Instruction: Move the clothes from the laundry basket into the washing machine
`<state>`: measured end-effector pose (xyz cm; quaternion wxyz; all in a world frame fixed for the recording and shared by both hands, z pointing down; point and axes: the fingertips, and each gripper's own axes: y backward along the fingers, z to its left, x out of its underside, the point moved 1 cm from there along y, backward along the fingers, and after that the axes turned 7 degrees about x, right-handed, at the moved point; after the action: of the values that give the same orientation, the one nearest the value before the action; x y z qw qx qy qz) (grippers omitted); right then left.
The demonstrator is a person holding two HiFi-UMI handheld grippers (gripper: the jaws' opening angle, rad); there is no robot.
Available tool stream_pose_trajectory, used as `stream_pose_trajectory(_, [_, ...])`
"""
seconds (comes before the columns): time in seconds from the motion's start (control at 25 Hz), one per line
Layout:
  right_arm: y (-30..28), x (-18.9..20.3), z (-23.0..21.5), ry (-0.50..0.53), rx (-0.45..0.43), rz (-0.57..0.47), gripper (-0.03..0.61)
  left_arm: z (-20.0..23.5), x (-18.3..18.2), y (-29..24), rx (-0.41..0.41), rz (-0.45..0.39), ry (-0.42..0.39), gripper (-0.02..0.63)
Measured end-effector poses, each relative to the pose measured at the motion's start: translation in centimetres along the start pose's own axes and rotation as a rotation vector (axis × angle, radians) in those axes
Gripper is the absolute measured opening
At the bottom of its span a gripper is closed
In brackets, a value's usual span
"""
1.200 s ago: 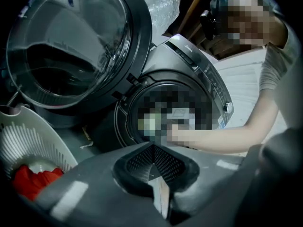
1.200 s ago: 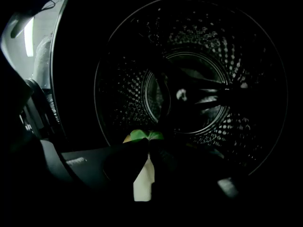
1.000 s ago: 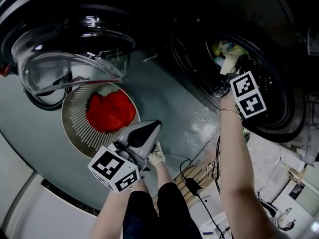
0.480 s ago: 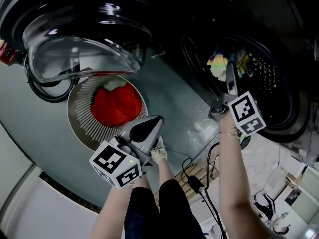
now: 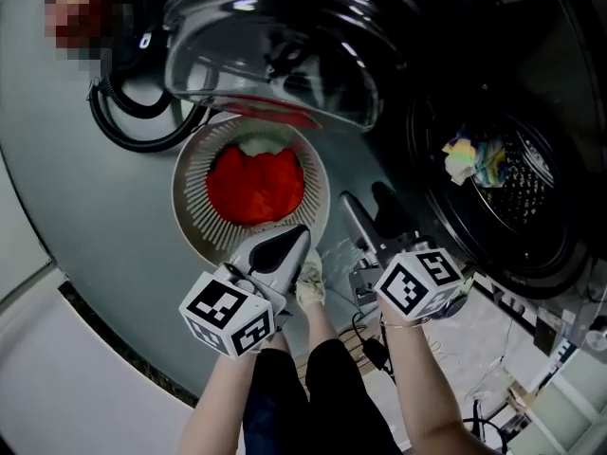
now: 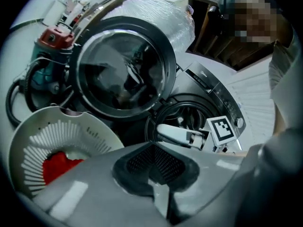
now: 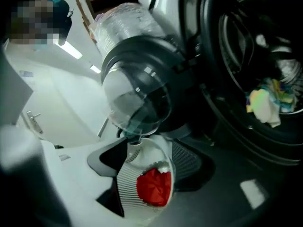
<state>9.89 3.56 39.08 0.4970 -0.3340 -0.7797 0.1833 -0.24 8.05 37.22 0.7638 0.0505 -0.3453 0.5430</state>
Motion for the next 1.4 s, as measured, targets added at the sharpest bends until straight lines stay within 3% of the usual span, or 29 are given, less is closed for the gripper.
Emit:
stream_pose_trajectory(0.36, [-8.9, 8.5, 10.8, 0.293, -0.227, 0.298, 0.373, 6.2, 2.3, 9.4, -0.180, -0.093, 0.101, 0.000])
stream_pose_trajectory(0.48, [-12.1, 12.6, 11.8, 0.379, -0.238, 0.422, 0.381, 8.1, 3.1, 12.0, -0.239, -0.149, 0.140, 0.000])
stream_pose_trajectory(0.68, [-16.1, 21.1, 11.9, 0.422, -0.227, 0.676, 0.400, 11.2, 4.7, 15.5, -0.315, -0.233, 0.169, 0.000])
stream_pose_trajectory(0.92, [-19.9, 26.7, 8.1, 0.592, -0.107, 0.812, 0.418, 13.5, 6.3, 17.0, -0.355, -0.315, 0.227, 0.000])
stream_pose_trajectory(1.12, [-21.9, 29.7, 3.8, 0.572, 0.052, 0.898, 0.409, 14.7, 6.4, 18.1, -0.368, -0.342, 0.214, 0.000])
stream_pose_trajectory(1.28, [-22.4, 30.5, 0.5, 0.624, 0.192, 0.945, 0.315, 15.2, 7.1, 18.3, -0.374, -0.361, 0.223, 0.000])
stream_pose_trajectory(1.4, [-22.1, 30.8, -0.8, 0.635, 0.277, 0.963, 0.167, 15.3, 7.9, 18.2, -0.375, -0.355, 0.229, 0.000])
